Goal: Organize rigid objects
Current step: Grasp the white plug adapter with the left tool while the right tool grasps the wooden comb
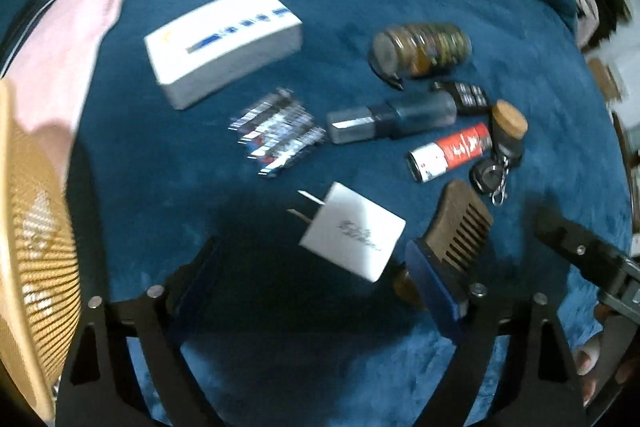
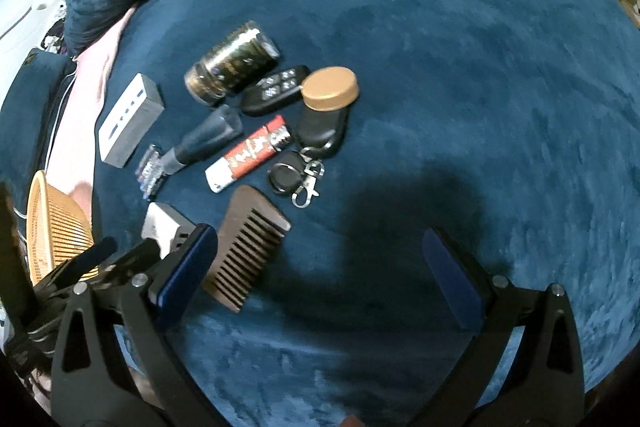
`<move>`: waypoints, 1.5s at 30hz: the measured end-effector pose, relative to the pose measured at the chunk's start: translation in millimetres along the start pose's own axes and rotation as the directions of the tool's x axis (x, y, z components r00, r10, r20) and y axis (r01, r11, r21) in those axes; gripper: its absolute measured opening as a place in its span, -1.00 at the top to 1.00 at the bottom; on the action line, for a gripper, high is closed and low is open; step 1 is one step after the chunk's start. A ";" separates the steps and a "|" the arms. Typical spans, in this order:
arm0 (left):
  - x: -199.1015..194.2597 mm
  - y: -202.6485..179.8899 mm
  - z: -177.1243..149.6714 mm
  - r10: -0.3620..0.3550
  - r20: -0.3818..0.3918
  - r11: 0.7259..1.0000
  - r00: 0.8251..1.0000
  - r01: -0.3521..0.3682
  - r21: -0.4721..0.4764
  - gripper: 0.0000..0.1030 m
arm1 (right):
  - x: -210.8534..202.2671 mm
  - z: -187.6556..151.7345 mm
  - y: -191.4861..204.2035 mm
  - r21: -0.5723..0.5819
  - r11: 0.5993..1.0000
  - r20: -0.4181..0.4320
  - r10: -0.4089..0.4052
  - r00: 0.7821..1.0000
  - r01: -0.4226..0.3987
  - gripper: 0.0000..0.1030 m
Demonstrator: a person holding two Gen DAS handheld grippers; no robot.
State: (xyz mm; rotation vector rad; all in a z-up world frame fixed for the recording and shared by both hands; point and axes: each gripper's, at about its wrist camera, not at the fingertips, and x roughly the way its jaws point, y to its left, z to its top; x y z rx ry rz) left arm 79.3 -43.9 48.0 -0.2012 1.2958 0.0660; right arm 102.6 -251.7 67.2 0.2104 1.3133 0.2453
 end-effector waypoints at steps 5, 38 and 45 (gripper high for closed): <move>23.5 -12.5 2.7 -0.019 -0.051 0.999 0.999 0.021 0.043 -0.04 | 6.7 -1.6 1.9 0.005 1.000 -0.019 0.005 1.000 -0.005 -0.99; -3.1 79.2 -54.5 -0.090 0.072 0.980 0.993 0.101 -0.169 -0.08 | 30.4 -22.4 66.2 -0.179 0.973 -0.110 0.127 0.986 -0.146 0.61; -1.4 82.2 -52.4 -0.100 0.073 0.977 0.992 0.112 -0.180 -0.14 | 53.5 -24.9 75.7 -0.123 0.988 -0.122 0.077 0.989 -0.093 0.70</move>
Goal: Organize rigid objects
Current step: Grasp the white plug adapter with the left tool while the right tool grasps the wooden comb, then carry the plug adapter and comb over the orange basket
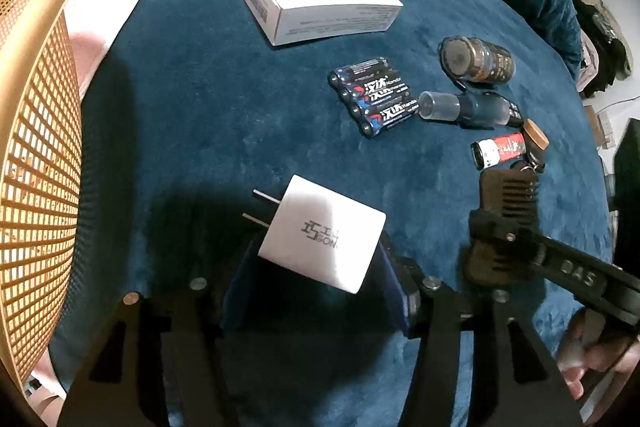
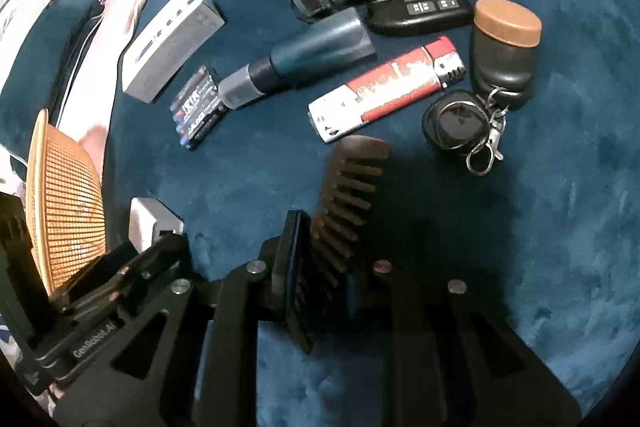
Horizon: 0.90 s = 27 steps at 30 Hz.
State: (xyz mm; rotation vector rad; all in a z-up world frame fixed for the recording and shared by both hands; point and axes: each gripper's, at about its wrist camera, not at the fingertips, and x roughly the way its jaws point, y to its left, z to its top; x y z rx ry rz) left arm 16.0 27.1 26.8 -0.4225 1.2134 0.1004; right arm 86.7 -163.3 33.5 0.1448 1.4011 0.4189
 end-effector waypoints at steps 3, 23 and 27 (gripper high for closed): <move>-2.4 0.7 1.0 0.002 0.009 1.000 1.000 -0.002 -0.002 -0.04 | -14.0 -2.5 7.9 -0.071 0.997 0.022 0.004 1.000 -0.003 0.79; -62.5 -14.2 -15.3 0.048 0.070 0.999 0.996 -0.049 0.002 -0.04 | -57.5 -19.1 8.0 -0.086 0.994 0.071 0.075 0.995 -0.069 0.79; -76.2 -18.6 -16.3 0.055 0.100 0.999 0.994 -0.054 -0.007 -0.04 | -67.7 -21.6 15.3 -0.106 0.991 0.086 0.087 0.992 -0.078 0.79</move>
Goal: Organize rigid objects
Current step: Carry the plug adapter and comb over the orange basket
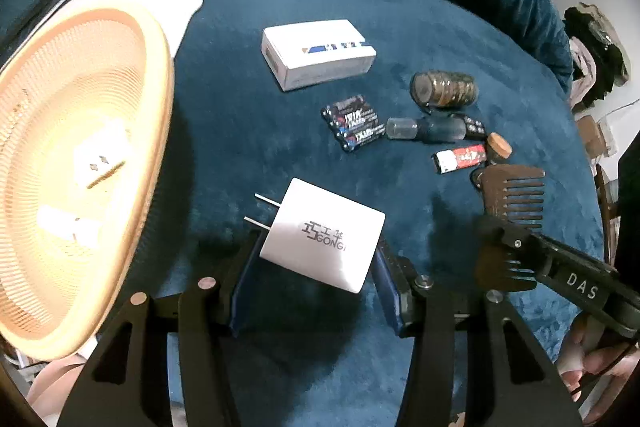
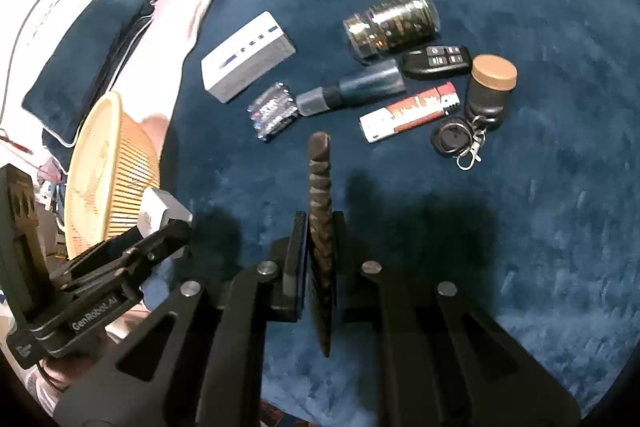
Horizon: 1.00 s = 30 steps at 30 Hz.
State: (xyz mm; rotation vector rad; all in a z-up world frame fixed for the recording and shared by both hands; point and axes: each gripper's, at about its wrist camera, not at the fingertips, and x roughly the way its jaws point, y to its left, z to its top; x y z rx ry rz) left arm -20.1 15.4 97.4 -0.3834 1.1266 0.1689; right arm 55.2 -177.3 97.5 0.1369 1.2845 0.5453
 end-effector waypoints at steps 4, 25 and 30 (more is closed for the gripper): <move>-15.3 1.5 1.0 0.018 0.013 1.000 1.000 -0.018 -0.011 -0.04 | -6.3 1.5 10.1 -0.018 1.000 0.016 0.008 1.000 -0.007 0.79; -79.6 48.6 1.2 0.092 0.111 0.990 0.990 -0.079 -0.120 -0.04 | -24.5 11.0 68.8 -0.133 0.989 0.051 0.067 0.996 -0.059 0.79; -87.7 71.0 1.2 0.108 0.122 0.981 0.987 -0.086 -0.172 -0.04 | -22.7 14.8 88.6 -0.170 0.983 0.051 0.083 0.995 -0.073 0.79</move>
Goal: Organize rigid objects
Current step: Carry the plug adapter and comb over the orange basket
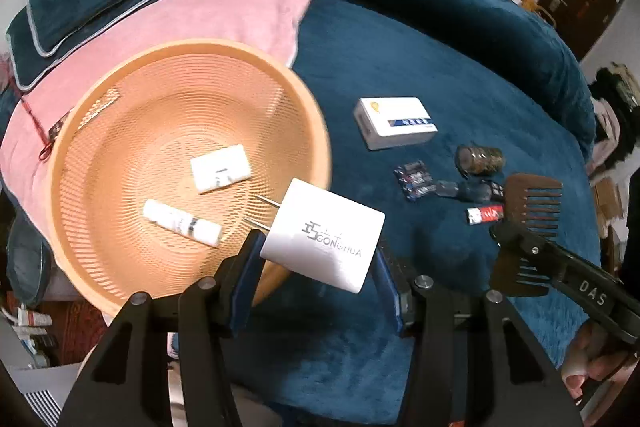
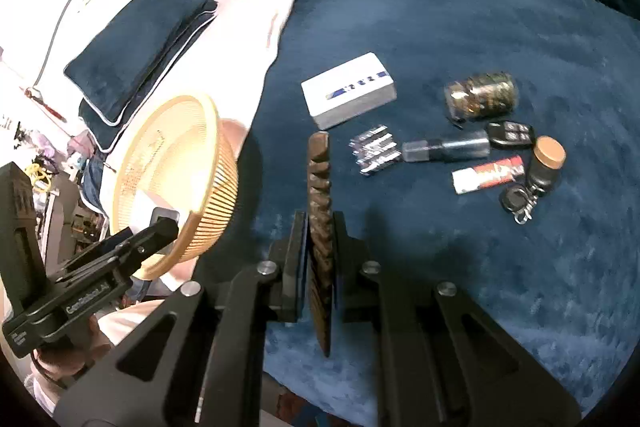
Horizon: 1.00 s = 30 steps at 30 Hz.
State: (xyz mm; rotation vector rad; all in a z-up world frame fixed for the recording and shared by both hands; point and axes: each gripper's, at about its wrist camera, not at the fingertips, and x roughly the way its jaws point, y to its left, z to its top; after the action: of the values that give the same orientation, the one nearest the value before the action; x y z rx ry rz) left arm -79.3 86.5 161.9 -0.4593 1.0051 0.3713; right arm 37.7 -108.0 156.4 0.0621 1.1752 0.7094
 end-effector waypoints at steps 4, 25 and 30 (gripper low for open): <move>-6.1 18.4 3.2 0.011 0.012 0.999 1.000 -0.010 -0.040 -0.04 | 3.6 5.3 16.9 -0.028 1.000 0.001 0.014 1.000 -0.014 0.78; -1.5 97.8 12.0 0.061 -0.013 0.981 0.998 -0.062 -0.184 -0.04 | 38.5 20.0 95.9 -0.140 0.986 -0.036 0.084 0.996 -0.089 0.79; 4.6 106.1 14.1 0.059 -0.024 0.979 0.998 -0.063 -0.194 -0.04 | 45.7 23.1 104.8 -0.146 0.985 -0.046 0.088 0.995 -0.094 0.79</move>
State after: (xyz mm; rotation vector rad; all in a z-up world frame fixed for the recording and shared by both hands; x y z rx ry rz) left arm -119.8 184.0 143.6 -0.6106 1.0067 0.5242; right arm 16.7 5.9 170.2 -0.0229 1.1598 0.8807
